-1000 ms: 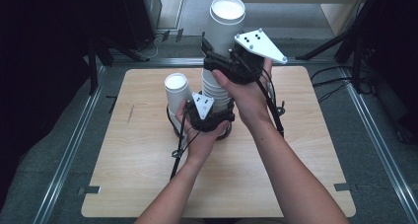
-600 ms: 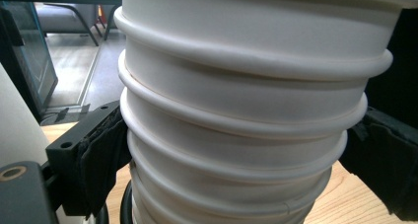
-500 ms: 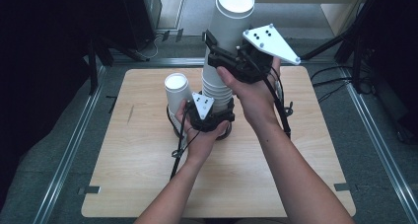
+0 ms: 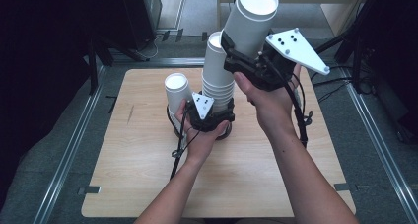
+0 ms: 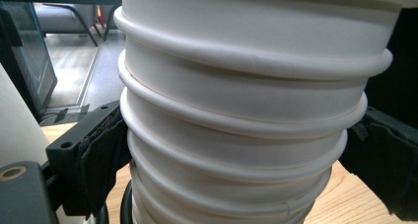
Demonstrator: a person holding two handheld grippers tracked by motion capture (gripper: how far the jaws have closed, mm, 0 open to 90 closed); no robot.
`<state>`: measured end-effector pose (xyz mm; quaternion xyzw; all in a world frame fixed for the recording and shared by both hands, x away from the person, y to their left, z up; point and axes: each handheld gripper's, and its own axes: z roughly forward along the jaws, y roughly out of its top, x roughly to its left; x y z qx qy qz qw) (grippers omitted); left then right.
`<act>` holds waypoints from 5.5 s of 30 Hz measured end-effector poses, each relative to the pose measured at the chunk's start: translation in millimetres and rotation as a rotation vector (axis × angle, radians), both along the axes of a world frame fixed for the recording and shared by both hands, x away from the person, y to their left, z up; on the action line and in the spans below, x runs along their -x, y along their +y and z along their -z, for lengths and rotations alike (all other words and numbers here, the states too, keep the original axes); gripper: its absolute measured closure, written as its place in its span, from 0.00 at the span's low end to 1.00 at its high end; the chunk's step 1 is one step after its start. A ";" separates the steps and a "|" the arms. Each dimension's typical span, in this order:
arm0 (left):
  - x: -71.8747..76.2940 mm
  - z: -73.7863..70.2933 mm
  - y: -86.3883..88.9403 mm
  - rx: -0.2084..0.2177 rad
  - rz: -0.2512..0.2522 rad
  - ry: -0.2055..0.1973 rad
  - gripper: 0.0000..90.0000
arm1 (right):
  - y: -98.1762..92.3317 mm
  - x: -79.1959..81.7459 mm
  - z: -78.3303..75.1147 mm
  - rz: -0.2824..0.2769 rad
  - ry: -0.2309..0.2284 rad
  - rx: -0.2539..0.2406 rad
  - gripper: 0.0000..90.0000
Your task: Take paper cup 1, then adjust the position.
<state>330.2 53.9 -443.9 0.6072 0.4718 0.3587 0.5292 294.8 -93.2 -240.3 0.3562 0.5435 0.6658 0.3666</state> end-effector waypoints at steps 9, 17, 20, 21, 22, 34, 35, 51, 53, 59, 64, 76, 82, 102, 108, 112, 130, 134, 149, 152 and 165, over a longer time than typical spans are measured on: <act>-0.2 -0.1 0.1 -0.003 0.000 -0.001 0.04 | -21.4 9.9 16.0 0.023 0.015 0.011 0.17; -0.2 -0.2 0.2 -0.005 0.002 0.000 0.04 | -34.9 17.5 37.4 0.046 0.026 0.025 0.17; 0.1 -1.0 0.1 0.000 0.001 0.005 0.03 | -39.6 19.7 53.9 0.062 0.041 0.047 0.17; 0.7 -1.4 0.5 -0.005 0.003 0.008 0.03 | -39.6 19.7 53.9 0.062 0.041 0.047 0.17; 1.6 -2.3 1.5 -0.004 0.007 0.014 0.03 | -42.6 19.7 62.0 0.070 0.050 0.052 0.17; 19.7 -11.6 8.8 0.004 0.063 -0.006 0.01 | -61.4 25.2 101.1 0.103 0.078 0.087 0.16; 19.7 -11.6 8.8 0.004 0.063 -0.006 0.01 | -61.4 25.2 101.1 0.103 0.078 0.087 0.16; 64.4 -8.5 38.4 0.039 0.134 0.034 0.01 | -74.4 40.1 154.3 0.127 0.099 0.153 0.16; 69.9 -5.1 43.2 0.037 0.135 0.041 0.01 | -74.7 41.0 157.1 0.126 0.099 0.156 0.16; 88.4 5.0 56.7 0.037 0.143 0.058 0.01 | -71.6 46.4 179.8 0.119 0.117 0.196 0.16; 96.6 12.6 63.6 0.016 0.164 0.081 0.01 | -69.2 45.3 199.4 0.107 0.141 0.238 0.16; 99.7 17.8 75.4 0.027 0.180 0.095 0.01 | -54.2 45.3 234.1 0.124 0.107 0.437 0.16; 99.2 17.7 76.1 0.047 0.214 0.112 0.01 | -43.8 45.2 247.6 0.126 0.080 0.541 0.16; 103.7 15.5 58.1 0.032 0.377 0.148 0.01 | -31.1 46.1 269.2 0.192 -0.052 0.784 0.15; 103.0 15.9 57.3 0.045 0.396 0.161 0.01 | -28.2 47.4 275.1 0.200 -0.096 0.860 0.15; 102.7 15.4 58.0 0.052 0.405 0.163 0.05 | -24.8 48.6 278.3 0.204 -0.123 0.902 0.15; 104.3 20.7 41.4 0.037 0.472 0.218 0.05 | -5.2 61.0 288.5 0.166 -0.245 1.023 0.16; 104.1 21.7 40.1 0.036 0.482 0.227 0.05 | -1.9 63.9 290.8 0.146 -0.247 1.024 0.16; 105.0 24.6 32.9 -0.018 0.499 0.269 0.19 | 6.0 71.5 293.5 0.105 -0.308 1.032 0.15; 104.5 24.1 33.6 -0.017 0.505 0.274 0.22 | 5.4 71.3 293.5 0.104 -0.323 1.037 0.15; 100.5 25.7 41.1 0.016 0.534 0.308 0.24 | 6.1 71.5 295.3 0.072 -0.296 1.016 0.12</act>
